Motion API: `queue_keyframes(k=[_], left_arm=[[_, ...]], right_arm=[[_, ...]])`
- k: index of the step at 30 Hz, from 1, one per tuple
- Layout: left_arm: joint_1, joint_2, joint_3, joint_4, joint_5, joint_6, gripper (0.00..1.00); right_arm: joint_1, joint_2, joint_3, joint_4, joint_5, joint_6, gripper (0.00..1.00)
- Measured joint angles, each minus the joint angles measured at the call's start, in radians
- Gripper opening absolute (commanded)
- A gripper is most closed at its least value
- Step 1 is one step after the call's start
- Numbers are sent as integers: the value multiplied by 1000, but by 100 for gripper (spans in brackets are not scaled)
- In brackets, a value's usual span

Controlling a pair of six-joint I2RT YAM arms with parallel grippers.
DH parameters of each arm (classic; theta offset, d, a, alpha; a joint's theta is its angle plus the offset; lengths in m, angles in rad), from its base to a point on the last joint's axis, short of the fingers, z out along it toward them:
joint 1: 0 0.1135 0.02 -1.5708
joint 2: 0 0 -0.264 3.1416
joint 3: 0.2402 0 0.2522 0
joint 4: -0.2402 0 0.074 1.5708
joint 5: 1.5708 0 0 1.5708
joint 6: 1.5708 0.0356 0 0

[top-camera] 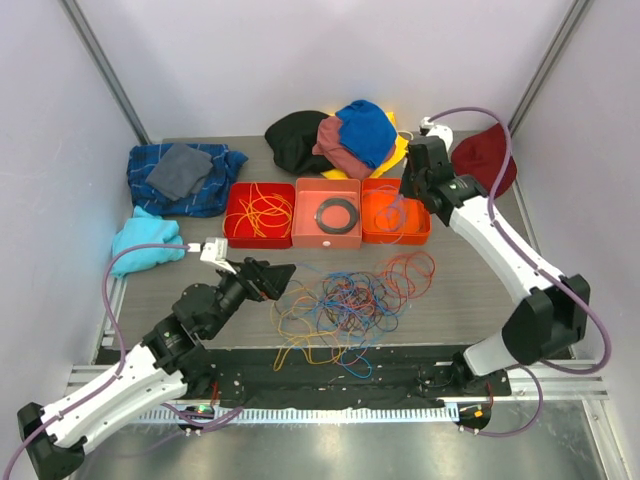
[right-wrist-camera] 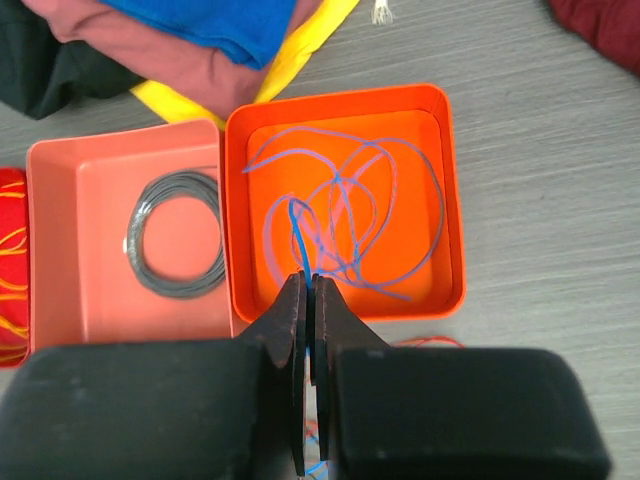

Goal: Untangle the cables

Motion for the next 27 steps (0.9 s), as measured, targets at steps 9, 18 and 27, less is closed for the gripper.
queue_keyframes(k=[9,18,27], left_arm=[[0,13,-3,-18,-11,-2,100],[0,45,-3,-18,-11,-19,100],[0,49,-3,-18,-15,-21,100]], right_arm=[[-46,227,7,91,2,-1,1],[-77,333,127,159,20,-14,1],[-94,406,168,197,43,-28,1]])
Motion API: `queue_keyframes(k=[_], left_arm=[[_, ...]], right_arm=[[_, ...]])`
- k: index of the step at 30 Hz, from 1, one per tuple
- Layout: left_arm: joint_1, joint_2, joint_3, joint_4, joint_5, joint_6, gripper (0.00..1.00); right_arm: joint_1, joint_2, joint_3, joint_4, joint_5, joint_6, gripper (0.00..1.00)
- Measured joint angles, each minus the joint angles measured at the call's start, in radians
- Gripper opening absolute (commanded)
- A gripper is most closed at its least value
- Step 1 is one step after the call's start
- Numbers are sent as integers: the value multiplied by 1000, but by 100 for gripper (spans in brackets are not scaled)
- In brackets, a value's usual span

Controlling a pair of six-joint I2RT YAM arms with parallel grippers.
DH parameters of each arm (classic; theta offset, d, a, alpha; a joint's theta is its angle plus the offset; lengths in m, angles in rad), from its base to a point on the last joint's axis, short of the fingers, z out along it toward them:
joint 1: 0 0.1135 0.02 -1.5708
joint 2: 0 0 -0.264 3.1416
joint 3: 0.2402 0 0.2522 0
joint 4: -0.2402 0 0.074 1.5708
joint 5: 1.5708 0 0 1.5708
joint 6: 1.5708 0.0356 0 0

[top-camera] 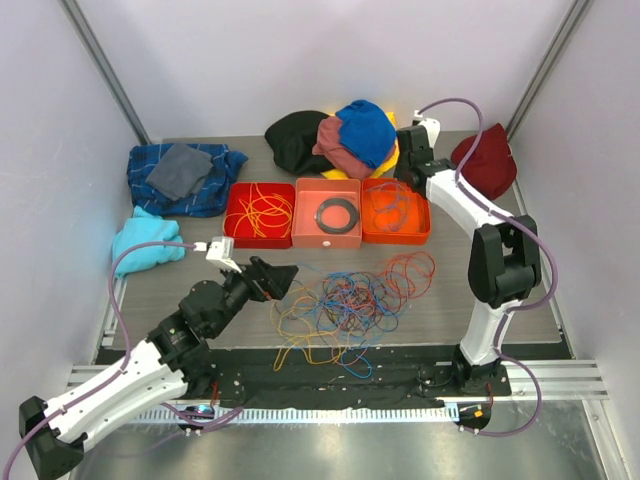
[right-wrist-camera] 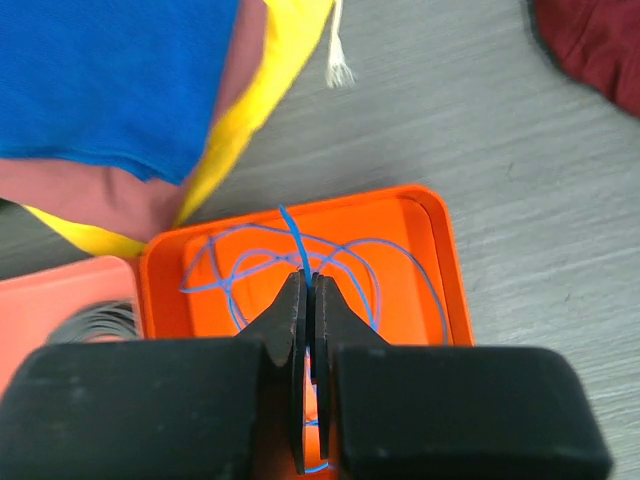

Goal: Untangle the cables

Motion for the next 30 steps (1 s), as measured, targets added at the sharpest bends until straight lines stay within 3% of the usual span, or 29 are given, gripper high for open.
queue_keyframes(k=[2,3,4,6,9,22,30], left_arm=[[0,4,0,0,0,-1,100],[0,7,0,0,0,-1,100],[0,8,0,0,0,-1,100],[0,14,0,0,1,-1,100],[0,30,0,2,1,-2,100],[0,116,0,46,37,-24,100],[0,148,0,81,53,-28,100]], right_arm=[[-2,4,-40,35,1,1,14],[-2,3,-76,47,1,3,36],[-2,3,-106,61,0,7,44],[0,-8,-182,74,-2,16,58],[17,-56,-308,60,5,26,65],[166,-550,-406,-23,94,42,61],[365,-657,-725,-122,76,125,58]])
